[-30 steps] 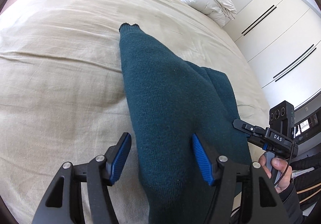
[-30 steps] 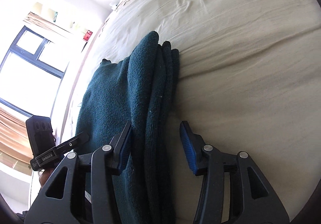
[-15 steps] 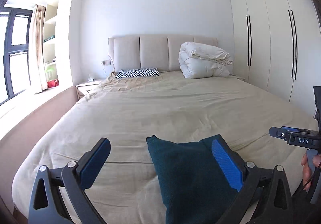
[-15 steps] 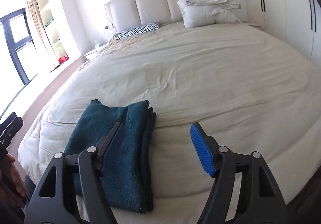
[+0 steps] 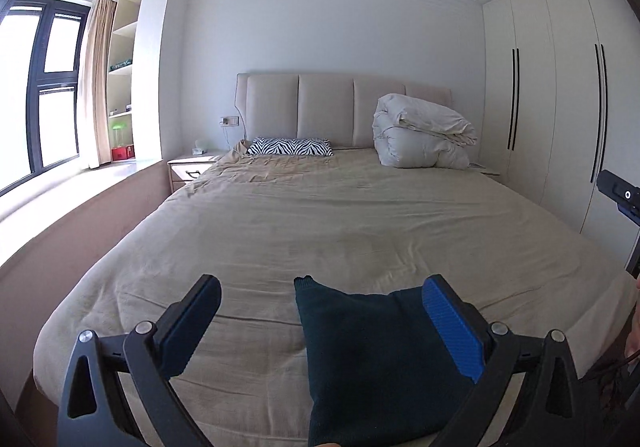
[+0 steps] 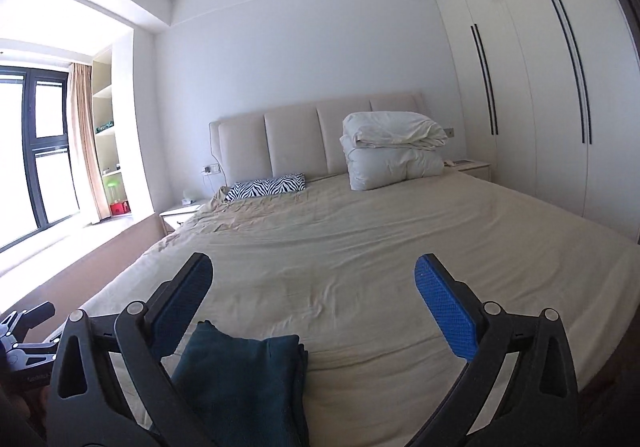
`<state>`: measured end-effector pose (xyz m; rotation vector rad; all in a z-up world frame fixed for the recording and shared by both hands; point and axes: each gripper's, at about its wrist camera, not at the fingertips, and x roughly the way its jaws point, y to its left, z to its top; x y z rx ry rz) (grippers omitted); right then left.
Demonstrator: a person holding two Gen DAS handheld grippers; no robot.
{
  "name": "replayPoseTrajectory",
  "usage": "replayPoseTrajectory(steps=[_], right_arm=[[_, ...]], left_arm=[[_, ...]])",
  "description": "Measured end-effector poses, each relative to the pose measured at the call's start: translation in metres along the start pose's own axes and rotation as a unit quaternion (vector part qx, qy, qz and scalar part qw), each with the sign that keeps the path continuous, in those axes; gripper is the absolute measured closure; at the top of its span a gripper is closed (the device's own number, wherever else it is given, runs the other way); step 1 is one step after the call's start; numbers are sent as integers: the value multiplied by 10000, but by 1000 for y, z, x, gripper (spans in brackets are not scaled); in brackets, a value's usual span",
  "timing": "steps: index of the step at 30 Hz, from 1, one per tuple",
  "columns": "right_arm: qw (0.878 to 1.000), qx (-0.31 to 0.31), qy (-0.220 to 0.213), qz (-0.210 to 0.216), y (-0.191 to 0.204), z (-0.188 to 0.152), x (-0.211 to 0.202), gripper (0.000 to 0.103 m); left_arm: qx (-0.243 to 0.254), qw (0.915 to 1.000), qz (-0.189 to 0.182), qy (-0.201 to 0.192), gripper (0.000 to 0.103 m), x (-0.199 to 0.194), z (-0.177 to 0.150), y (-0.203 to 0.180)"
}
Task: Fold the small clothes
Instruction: 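Open both grippers and lift them away from the folded sweater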
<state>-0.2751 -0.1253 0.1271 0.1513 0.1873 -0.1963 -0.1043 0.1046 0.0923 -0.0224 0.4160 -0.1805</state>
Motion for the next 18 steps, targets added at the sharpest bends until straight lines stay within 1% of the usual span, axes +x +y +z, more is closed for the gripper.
replayPoseTrajectory(steps=[3,5,7,9,13,16,18], right_arm=[[9991,-123,417,24,7,-11,4,0],[9980,-217,597,-40,12,-24,7,0],[9958,-325,843,-176,17,-39,12,0],[9936,-350,1064,-167,20,-56,17,0],[9873,-490,1486,-284,25,-83,30,0],[9812,-597,1800,-357,29,-105,42,0],[9775,-560,2008,-321,31,-115,48,0]], left_arm=[[19,9984,-52,556,0,15,-17,-3],[96,9973,97,721,0,24,-31,-8],[171,9960,128,864,0,29,-43,-12],[221,9938,203,1074,0,36,-52,-14],[57,9878,286,1527,0,53,-68,-12],[-54,9831,257,1811,0,62,-78,-11],[-94,9806,263,1941,0,67,-84,-9]])
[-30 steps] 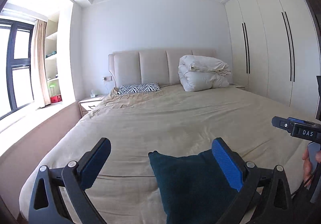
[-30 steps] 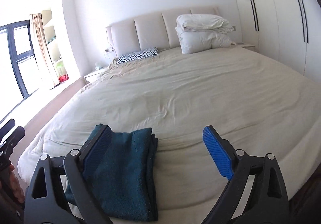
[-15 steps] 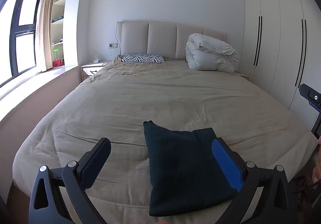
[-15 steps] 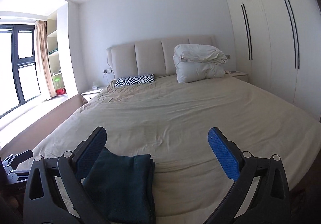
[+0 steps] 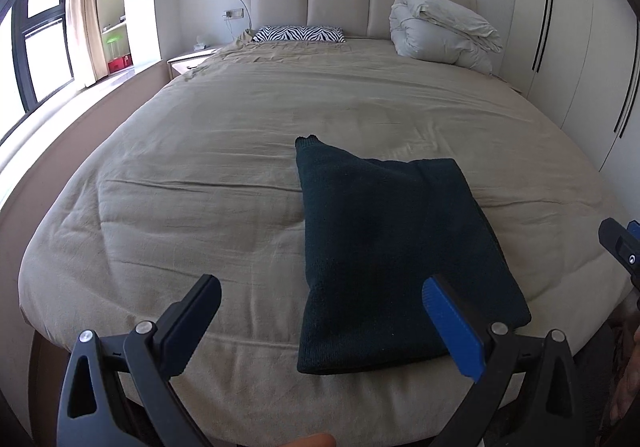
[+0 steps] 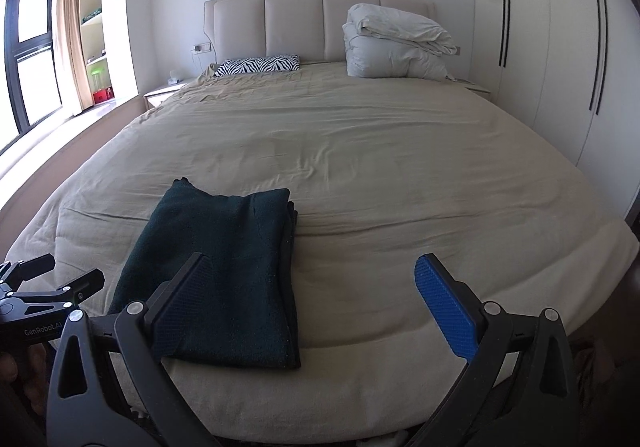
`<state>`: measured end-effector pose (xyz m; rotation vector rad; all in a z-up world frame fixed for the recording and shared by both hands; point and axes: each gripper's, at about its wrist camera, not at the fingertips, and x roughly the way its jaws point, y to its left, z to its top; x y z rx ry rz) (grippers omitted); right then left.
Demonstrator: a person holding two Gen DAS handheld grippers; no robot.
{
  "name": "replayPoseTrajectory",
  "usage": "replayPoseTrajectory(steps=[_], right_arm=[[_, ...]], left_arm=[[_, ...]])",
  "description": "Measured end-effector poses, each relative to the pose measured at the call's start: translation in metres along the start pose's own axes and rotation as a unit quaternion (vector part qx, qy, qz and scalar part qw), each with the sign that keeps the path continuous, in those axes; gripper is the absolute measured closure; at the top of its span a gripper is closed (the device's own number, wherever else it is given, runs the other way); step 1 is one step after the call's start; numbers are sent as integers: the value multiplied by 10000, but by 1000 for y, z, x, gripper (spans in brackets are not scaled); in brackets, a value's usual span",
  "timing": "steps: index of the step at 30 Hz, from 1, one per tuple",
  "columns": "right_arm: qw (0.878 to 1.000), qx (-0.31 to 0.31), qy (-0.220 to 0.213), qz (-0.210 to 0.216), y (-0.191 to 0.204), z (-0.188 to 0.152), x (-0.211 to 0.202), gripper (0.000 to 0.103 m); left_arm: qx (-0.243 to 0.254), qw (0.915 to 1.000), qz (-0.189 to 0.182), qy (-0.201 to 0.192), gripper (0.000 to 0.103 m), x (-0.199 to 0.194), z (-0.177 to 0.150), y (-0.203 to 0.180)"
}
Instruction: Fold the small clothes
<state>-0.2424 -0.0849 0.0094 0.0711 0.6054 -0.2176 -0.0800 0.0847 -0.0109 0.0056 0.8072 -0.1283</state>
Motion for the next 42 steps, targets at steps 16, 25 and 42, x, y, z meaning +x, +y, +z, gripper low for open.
replayPoseTrajectory(steps=[16,25,42], right_arm=[[9963,-50,861,45,17,-21,38,0],[9944,-26,1056,-1,19,-23,49,0],[9926,148,1204,-21,17,-30,56,0]], left_arm=[[-140,9995,146,225,0,19,-5,18],[-93,9996,200,196,0,22,-6,19],[-63,9996,207,201,0,22,-7,18]])
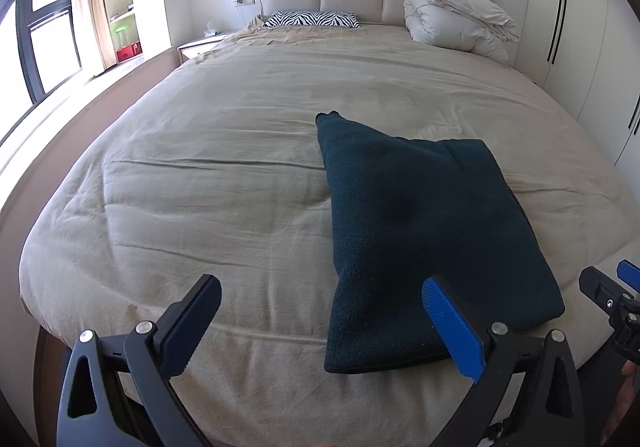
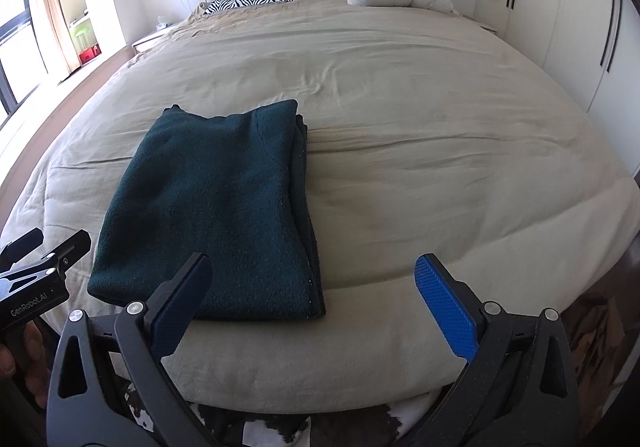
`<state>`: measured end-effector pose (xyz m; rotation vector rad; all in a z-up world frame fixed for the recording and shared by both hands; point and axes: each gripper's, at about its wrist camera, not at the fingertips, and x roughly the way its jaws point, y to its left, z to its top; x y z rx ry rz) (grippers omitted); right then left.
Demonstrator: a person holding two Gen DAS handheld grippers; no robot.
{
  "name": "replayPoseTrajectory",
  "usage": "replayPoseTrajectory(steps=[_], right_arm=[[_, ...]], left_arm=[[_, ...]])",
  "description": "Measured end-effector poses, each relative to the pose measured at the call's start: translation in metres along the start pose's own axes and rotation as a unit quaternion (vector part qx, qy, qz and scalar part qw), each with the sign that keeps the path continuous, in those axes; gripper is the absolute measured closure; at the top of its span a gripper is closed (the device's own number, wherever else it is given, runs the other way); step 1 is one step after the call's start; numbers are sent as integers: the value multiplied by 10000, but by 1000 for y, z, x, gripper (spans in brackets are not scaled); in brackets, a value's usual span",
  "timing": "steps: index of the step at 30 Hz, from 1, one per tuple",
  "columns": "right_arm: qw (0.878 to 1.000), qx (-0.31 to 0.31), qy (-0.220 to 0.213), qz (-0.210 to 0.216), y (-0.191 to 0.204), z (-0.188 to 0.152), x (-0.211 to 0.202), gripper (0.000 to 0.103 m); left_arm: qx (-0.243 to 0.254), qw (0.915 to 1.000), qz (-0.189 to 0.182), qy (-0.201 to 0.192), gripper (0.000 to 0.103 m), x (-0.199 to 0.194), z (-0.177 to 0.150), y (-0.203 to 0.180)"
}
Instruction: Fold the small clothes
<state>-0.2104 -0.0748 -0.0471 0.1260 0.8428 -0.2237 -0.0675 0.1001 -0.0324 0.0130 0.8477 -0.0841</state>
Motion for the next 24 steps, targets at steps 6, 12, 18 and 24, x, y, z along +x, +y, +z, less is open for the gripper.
replayPoseTrajectory(steps=[6,12,18,24], right_arm=[[10000,1,4,-8,0,0,0,0],[10000,23,17,0,1,-1,1,0],[10000,22,15,0,1,-1,1,0],[10000,21,23,-1,1,-1,1,0]], left_arm=[[8,10000,-18,9,0,0,1,0],[41,10000,-35,12,0,1,0,-1],[47,10000,-46,32,0,2,0,-1],[42,10000,-46,36,0,2,0,-1]])
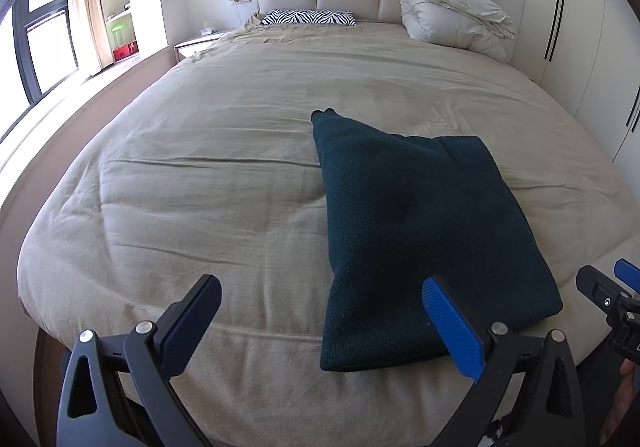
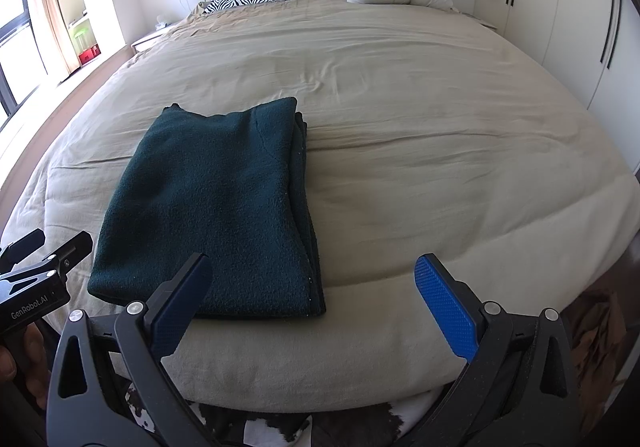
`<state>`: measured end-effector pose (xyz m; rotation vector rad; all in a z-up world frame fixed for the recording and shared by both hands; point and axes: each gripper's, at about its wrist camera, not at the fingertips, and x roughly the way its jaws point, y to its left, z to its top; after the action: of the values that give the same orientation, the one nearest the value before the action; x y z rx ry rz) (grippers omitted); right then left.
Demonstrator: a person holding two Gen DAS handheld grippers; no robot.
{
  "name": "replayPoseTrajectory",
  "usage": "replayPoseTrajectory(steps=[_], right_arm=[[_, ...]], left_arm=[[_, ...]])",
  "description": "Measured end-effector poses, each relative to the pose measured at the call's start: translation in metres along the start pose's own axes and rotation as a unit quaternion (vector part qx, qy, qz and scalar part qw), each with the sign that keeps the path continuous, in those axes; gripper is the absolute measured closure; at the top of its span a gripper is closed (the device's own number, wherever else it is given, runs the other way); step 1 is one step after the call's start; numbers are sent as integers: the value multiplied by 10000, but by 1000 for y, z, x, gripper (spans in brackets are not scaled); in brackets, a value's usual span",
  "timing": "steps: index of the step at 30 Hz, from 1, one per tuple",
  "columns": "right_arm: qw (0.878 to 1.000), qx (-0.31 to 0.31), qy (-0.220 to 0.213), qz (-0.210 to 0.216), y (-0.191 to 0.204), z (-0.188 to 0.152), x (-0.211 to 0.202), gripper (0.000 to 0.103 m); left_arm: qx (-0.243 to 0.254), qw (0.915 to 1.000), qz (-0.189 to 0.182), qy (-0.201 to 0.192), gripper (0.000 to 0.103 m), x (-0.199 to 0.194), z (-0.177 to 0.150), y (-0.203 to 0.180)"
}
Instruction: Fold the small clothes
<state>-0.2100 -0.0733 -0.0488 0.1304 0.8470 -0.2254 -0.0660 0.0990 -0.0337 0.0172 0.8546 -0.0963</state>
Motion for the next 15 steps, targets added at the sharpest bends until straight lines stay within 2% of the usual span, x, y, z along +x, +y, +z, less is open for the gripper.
replayPoseTrajectory(steps=[15], right_arm=[[10000,44,26,28,1,-1,1,0]], left_arm=[[5,10000,-16,20,0,2,0,1]])
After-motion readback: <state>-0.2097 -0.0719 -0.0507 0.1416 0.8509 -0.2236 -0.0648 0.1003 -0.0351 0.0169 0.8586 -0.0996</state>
